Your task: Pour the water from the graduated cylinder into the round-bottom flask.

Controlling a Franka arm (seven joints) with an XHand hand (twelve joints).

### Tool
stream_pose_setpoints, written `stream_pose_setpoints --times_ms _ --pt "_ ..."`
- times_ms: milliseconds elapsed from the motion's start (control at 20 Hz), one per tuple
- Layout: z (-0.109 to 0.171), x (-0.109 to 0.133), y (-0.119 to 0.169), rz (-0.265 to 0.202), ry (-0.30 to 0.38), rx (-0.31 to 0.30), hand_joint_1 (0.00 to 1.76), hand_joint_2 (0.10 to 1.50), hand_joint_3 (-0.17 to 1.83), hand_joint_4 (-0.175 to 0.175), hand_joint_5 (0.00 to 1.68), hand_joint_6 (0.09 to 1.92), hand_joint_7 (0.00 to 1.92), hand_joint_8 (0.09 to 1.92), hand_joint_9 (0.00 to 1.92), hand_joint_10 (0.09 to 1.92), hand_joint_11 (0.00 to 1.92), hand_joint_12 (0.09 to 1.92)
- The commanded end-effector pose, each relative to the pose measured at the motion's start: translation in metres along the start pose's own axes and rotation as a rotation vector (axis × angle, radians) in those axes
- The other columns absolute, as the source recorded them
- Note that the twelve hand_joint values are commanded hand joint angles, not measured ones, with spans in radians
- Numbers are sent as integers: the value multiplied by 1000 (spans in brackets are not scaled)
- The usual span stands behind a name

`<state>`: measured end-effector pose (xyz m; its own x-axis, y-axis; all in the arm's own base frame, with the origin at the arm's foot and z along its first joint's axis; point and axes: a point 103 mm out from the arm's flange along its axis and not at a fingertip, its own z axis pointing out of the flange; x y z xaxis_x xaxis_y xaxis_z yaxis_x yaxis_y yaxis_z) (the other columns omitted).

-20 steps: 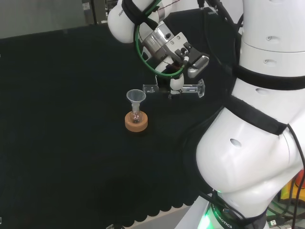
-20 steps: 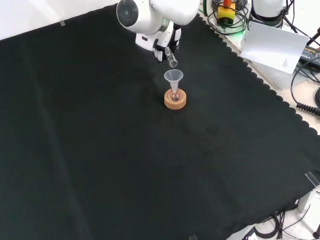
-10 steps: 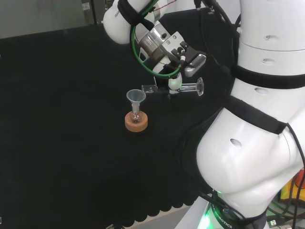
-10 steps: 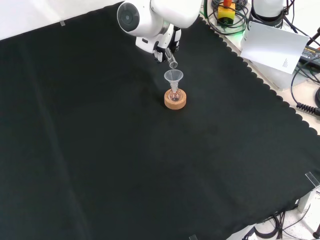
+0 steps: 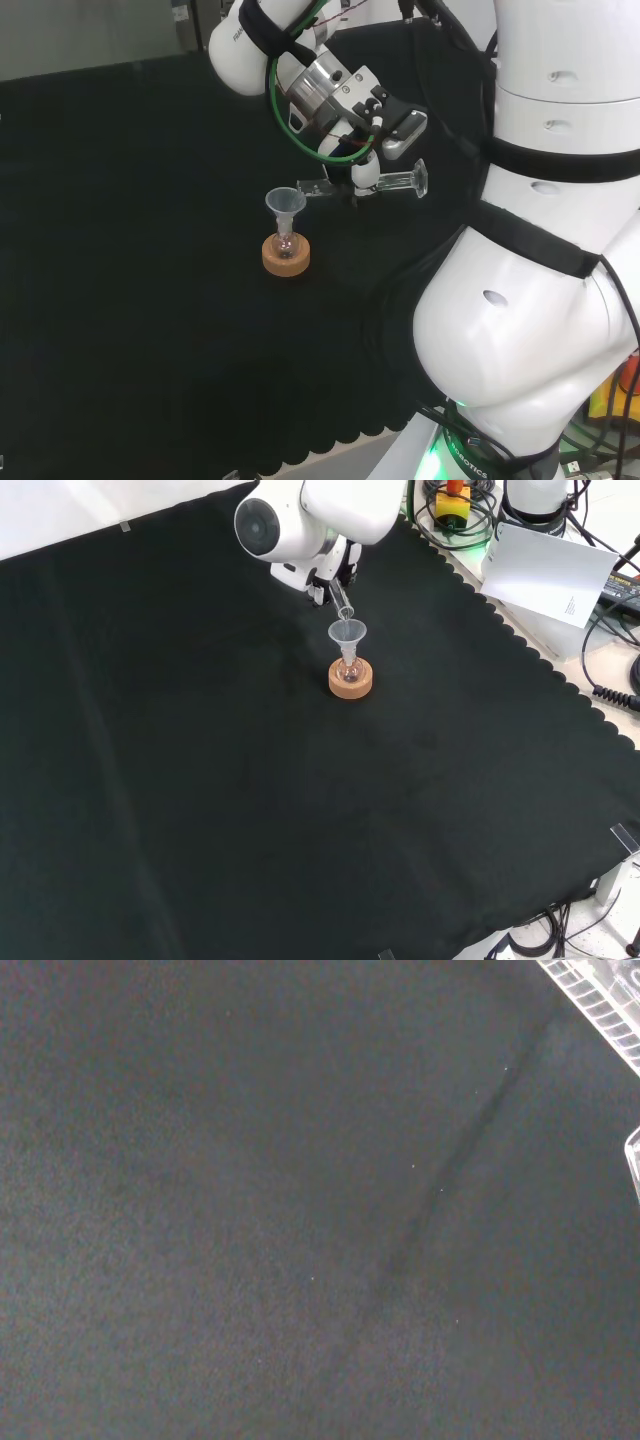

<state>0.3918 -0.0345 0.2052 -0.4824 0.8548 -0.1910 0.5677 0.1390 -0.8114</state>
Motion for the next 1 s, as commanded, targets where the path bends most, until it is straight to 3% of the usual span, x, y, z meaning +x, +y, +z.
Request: stream_pose_setpoints --times_ms 50,600,1000 --pt "-3 2 1 12 -10 6 1236 1170 1 -175 857 1174 894 1168 1286 243 1086 848" --pt "-8 -6 -6 41 -35 10 1236 1171 1 -175 855 1177 892 1170 1286 242 1087 846" --pt "-16 2 -4 52 -56 27 1236 1172 1 -175 853 1179 891 1172 1287 242 1087 845"
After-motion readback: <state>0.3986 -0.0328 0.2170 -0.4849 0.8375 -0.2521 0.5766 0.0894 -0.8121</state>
